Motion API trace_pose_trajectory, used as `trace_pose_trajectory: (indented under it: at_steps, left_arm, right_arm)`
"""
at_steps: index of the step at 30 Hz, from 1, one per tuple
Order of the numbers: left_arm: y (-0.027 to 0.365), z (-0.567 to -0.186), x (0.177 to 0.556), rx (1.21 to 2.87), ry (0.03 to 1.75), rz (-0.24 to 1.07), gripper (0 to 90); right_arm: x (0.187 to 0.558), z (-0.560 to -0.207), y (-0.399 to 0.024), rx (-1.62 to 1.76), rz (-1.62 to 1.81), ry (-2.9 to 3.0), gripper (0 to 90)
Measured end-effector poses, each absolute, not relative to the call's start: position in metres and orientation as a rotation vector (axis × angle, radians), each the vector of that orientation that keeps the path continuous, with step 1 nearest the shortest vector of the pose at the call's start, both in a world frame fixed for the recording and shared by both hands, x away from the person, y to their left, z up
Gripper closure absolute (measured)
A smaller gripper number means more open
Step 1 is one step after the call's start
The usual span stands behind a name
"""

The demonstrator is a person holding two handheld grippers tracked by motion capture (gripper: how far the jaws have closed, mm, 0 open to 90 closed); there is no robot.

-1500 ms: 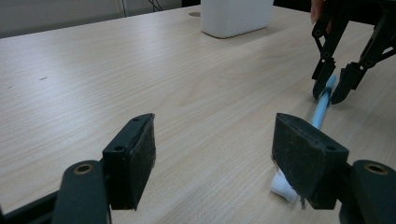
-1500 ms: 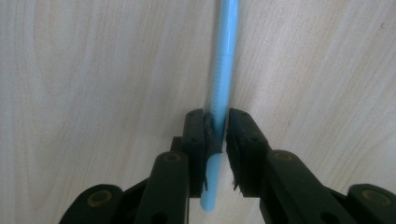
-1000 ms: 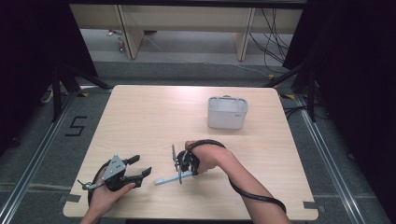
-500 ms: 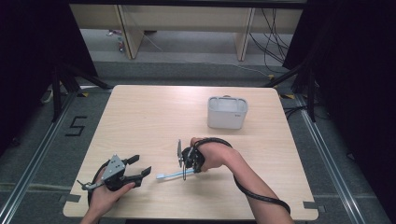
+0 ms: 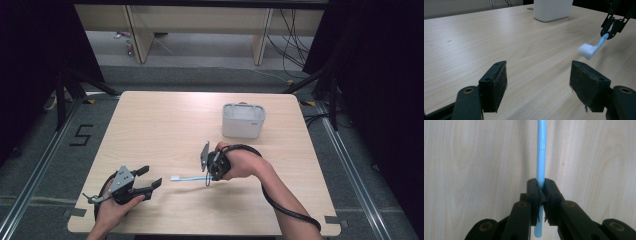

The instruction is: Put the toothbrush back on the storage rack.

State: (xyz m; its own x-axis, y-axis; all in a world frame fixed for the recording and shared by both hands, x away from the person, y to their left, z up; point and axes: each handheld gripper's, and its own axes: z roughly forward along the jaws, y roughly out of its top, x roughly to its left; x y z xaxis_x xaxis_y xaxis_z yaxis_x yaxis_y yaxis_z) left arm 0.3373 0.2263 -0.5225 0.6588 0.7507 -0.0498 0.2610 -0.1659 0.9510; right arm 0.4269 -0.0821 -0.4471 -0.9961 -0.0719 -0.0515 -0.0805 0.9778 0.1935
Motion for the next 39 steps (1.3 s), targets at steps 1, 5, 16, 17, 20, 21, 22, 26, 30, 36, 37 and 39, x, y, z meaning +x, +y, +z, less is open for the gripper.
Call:
trace_pose_trajectory:
  at_steps: [1, 5, 16, 17, 20, 21, 22, 26, 30, 36, 37, 39]
  left_arm:
    - [0.226, -0.522, 0.337, 1.733, 0.822, 0.534, 29.4]
    - [0.226, -0.522, 0.337, 1.744, 0.818, 0.536, 29.4]
    - [0.226, -0.522, 0.335, 1.738, 0.815, 0.541, 29.5]
    - [0.226, -0.522, 0.335, 1.736, 0.816, 0.54, 29.5]
    - [0.226, -0.522, 0.335, 1.737, 0.816, 0.541, 29.5]
    - [0.226, -0.522, 0.335, 1.737, 0.815, 0.542, 29.5]
    - [0.226, -0.522, 0.335, 1.736, 0.817, 0.54, 29.5]
    - [0.226, -0.522, 0.336, 1.73, 0.822, 0.534, 29.5]
    - [0.226, -0.522, 0.336, 1.731, 0.821, 0.538, 29.5]
    - [0.226, -0.522, 0.336, 1.732, 0.822, 0.535, 29.5]
    - [0.226, -0.522, 0.336, 1.736, 0.819, 0.536, 29.5]
    - [0.226, -0.522, 0.335, 1.738, 0.82, 0.539, 29.5]
  right_arm:
    - [0.428, -0.446, -0.087, -0.083, 0.325, 3.069, 84.1]
    - [0.428, -0.446, -0.096, -0.034, 0.366, 3.053, 84.0]
    - [0.423, -0.446, -0.116, 0.14, 0.575, 3.0, 84.0]
    - [0.423, -0.447, -0.117, 0.154, 0.594, 2.997, 84.0]
    - [0.423, -0.449, -0.126, 0.147, 0.73, 2.955, 84.0]
    - [0.423, -0.449, -0.126, 0.147, 0.73, 2.955, 84.0]
    - [0.422, -0.449, -0.128, 0.185, 0.765, 2.959, 84.0]
    - [0.42, -0.451, -0.14, 0.261, 0.874, 2.919, 84.0]
    - [0.42, -0.452, -0.146, 0.276, 0.954, 2.864, 84.0]
    - [0.416, -0.454, -0.152, 0.329, 1.045, 2.805, 84.0]
    - [0.416, -0.455, -0.153, 0.343, 1.059, 2.805, 84.0]
    - [0.415, -0.456, -0.154, 0.353, 1.098, 2.782, 84.1]
